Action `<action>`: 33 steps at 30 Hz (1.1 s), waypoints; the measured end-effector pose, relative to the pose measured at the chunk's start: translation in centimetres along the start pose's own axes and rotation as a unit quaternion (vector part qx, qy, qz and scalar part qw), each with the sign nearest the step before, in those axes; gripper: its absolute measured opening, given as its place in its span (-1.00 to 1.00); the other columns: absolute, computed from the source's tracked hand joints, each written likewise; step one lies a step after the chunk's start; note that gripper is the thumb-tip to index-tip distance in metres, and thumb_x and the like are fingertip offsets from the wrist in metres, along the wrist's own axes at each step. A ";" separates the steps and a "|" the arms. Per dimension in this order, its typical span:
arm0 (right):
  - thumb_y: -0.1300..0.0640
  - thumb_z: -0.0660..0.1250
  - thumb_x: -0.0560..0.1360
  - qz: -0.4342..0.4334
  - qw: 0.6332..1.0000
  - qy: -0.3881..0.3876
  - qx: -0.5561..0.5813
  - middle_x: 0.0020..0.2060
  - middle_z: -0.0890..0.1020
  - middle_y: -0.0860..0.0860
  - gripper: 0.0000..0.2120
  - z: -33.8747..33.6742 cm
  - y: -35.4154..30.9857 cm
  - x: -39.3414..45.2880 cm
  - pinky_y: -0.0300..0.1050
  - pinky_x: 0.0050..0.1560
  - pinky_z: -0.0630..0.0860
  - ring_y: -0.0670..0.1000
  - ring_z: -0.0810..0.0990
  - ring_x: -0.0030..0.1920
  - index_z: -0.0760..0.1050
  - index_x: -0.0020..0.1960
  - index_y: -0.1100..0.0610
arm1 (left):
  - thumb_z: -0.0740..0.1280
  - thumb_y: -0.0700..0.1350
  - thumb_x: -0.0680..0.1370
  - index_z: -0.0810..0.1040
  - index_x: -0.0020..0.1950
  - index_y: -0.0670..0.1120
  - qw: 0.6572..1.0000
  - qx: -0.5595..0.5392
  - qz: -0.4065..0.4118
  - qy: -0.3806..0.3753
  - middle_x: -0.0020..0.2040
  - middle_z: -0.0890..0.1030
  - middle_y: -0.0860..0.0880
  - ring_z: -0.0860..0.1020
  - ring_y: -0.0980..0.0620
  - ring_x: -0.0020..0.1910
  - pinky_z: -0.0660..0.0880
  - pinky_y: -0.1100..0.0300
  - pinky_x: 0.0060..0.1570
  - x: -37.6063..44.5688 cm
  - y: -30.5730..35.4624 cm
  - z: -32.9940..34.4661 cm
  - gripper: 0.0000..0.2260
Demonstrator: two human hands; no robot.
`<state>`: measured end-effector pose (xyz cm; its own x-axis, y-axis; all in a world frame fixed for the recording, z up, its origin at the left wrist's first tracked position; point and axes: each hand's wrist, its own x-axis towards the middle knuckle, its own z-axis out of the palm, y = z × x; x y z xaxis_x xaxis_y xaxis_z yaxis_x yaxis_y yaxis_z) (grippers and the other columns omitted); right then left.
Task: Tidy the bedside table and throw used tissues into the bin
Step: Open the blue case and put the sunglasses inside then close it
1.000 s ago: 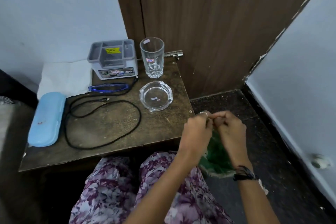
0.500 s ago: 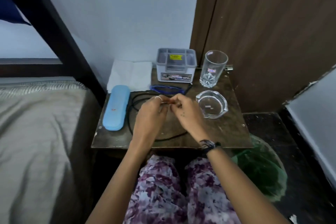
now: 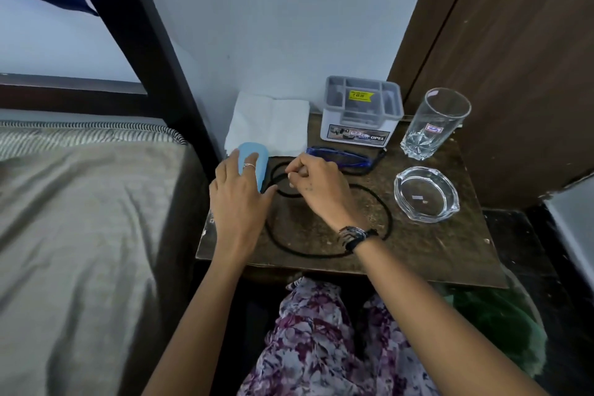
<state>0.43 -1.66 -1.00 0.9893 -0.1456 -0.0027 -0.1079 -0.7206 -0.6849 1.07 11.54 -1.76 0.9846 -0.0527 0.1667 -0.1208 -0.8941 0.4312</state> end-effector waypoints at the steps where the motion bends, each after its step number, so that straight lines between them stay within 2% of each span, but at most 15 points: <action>1: 0.10 0.25 0.52 0.002 1.000 -0.002 -0.003 -0.15 0.68 -0.06 -0.89 0.2 0.1 0.0 0.01 -0.11 0.58 -0.04 0.64 -0.09 0.54 -0.02 0.01 | 0.44 0.00 0.41 0.32 0.41 -0.12 1.000 0.013 -0.018 -0.008 0.43 0.32 -0.18 0.30 -0.21 0.37 0.33 -0.08 0.24 0.0 -0.1 0.2 -0.38; 3: 0.09 0.26 0.52 0.006 1.000 -0.005 -0.007 -0.16 0.68 -0.06 -0.90 0.5 0.4 -0.1 0.00 -0.11 0.58 -0.05 0.64 -0.10 0.54 -0.02 -0.01 | 0.44 0.03 0.41 0.23 0.45 -0.11 0.998 0.030 -0.048 -0.023 0.43 0.28 -0.21 0.31 -0.24 0.33 0.33 -0.09 0.20 0.0 -0.4 0.6 -0.31; 6: 0.08 0.26 0.52 0.007 1.000 -0.008 -0.010 -0.14 0.69 -0.07 -0.89 0.7 0.7 -0.4 -0.06 -0.13 0.59 -0.08 0.64 -0.10 0.54 0.00 0.00 | 0.40 -0.04 0.43 0.22 0.46 -0.10 0.997 0.038 -0.063 -0.027 0.34 0.37 -0.22 0.39 -0.26 0.21 0.38 -0.09 0.06 -0.1 -0.8 1.1 -0.35; 9: 0.09 0.25 0.53 0.000 1.000 -0.010 -0.011 -0.14 0.68 -0.08 -0.88 0.4 1.0 -0.7 -0.18 -0.26 0.50 -0.10 0.62 -0.15 0.54 0.00 0.01 | 0.34 -0.15 0.43 0.28 0.43 -0.11 0.999 0.014 -0.049 -0.009 0.26 0.44 -0.22 0.43 -0.25 0.13 0.40 -0.07 -0.04 -0.2 -1.3 1.5 -0.43; 14: 0.09 0.27 0.52 -0.026 1.000 -0.002 -0.005 -0.16 0.66 -0.09 -0.90 -0.7 1.3 -1.0 -0.30 -0.35 0.40 -0.17 0.56 -0.21 0.54 0.00 0.02 | 0.36 -0.20 0.38 0.36 0.39 -0.07 1.000 -0.010 0.006 -0.001 0.22 0.48 -0.18 0.45 -0.24 0.09 0.43 -0.06 -0.05 -0.4 -1.2 1.5 -0.43; 16: 0.12 0.29 0.51 -0.057 0.998 0.001 -0.001 -0.11 0.62 -0.08 -0.88 -1.5 1.1 -1.0 -0.29 -0.28 0.45 -0.19 0.51 -0.19 0.53 0.03 0.05 | 0.38 -0.20 0.37 0.37 0.38 -0.08 0.998 -0.029 0.054 -0.006 0.22 0.49 -0.17 0.47 -0.23 0.11 0.44 -0.05 -0.04 -0.3 -1.0 1.1 -0.42; 18: 0.15 0.32 0.49 -0.113 0.993 -0.001 -0.027 0.01 0.56 -0.05 -0.81 -2.6 1.0 -1.2 -0.23 -0.10 0.48 -0.14 0.49 -0.07 0.50 0.11 0.08 | 0.41 -0.19 0.37 0.34 0.41 -0.08 0.992 -0.041 0.112 -0.042 0.27 0.48 -0.15 0.46 -0.21 0.18 0.45 -0.05 0.03 -0.1 -0.4 0.4 -0.39; 21: 0.08 0.39 0.42 -0.208 0.966 -0.016 -0.151 0.19 0.48 -0.02 -0.57 -4.3 1.5 -1.4 -0.13 0.12 0.37 -0.02 0.39 0.17 0.40 0.26 0.07 | 0.40 -0.10 0.41 0.25 0.44 -0.07 0.980 -0.051 0.153 -0.116 0.30 0.46 -0.10 0.43 -0.14 0.24 0.42 -0.02 0.10 0.1 1.1 -0.1 -0.36; 23: 0.01 0.43 0.37 -0.219 0.954 -0.041 -0.199 0.26 0.45 -0.04 -0.42 -5.5 2.2 -1.6 -0.12 0.23 0.27 -0.02 0.31 0.26 0.33 0.33 0.05 | 0.42 -0.07 0.40 0.23 0.42 -0.04 0.972 -0.078 0.159 -0.154 0.25 0.49 -0.10 0.45 -0.12 0.20 0.43 0.01 0.07 0.0 2.0 0.0 -0.36; 25: -0.03 0.45 0.34 -0.199 0.953 -0.074 -0.217 0.28 0.43 -0.05 -0.33 -6.6 3.3 -2.1 -0.15 0.26 0.21 -0.05 0.27 0.29 0.27 0.37 0.05 | 0.45 -0.06 0.36 0.21 0.36 0.01 0.963 -0.099 0.169 -0.186 0.23 0.52 -0.07 0.50 -0.11 0.15 0.48 0.00 0.01 -0.1 2.8 0.5 -0.36; 27: -0.05 0.45 0.35 -0.177 0.950 -0.102 -0.234 0.28 0.42 -0.04 -0.31 -7.4 4.4 -2.7 -0.16 0.24 0.21 -0.06 0.27 0.30 0.25 0.38 0.06 | 0.46 -0.05 0.34 0.20 0.33 0.00 0.952 -0.089 0.199 -0.214 0.24 0.52 -0.07 0.52 -0.13 0.12 0.49 0.01 -0.03 -0.3 3.5 1.3 -0.35; 30: -0.09 0.42 0.37 -0.163 0.944 -0.114 -0.263 0.23 0.43 -0.04 -0.35 -8.0 5.8 -3.6 -0.19 0.12 0.24 -0.05 0.31 0.24 0.27 0.36 0.06 | 0.46 -0.05 0.36 0.22 0.32 -0.04 0.936 -0.063 0.252 -0.236 0.24 0.52 -0.06 0.51 -0.10 0.15 0.37 0.10 -0.04 -0.8 4.4 2.4 -0.38; 33: -0.10 0.42 0.37 -0.139 0.952 -0.097 -0.254 0.17 0.46 -0.05 -0.40 -7.9 7.3 -4.3 -0.24 -0.02 0.25 -0.07 0.33 0.16 0.32 0.32 0.04 | 0.47 -0.01 0.37 0.22 0.36 -0.02 0.936 -0.071 0.255 -0.232 0.28 0.49 -0.01 0.46 -0.04 0.22 0.35 0.11 0.10 -1.0 4.2 3.1 -0.35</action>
<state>-5.40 -11.64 -0.20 0.9804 0.1924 -0.0414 0.1774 -0.9549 -0.2383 0.01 6.47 -2.91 0.7396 -0.6730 -0.0055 -0.5731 -0.6341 0.5191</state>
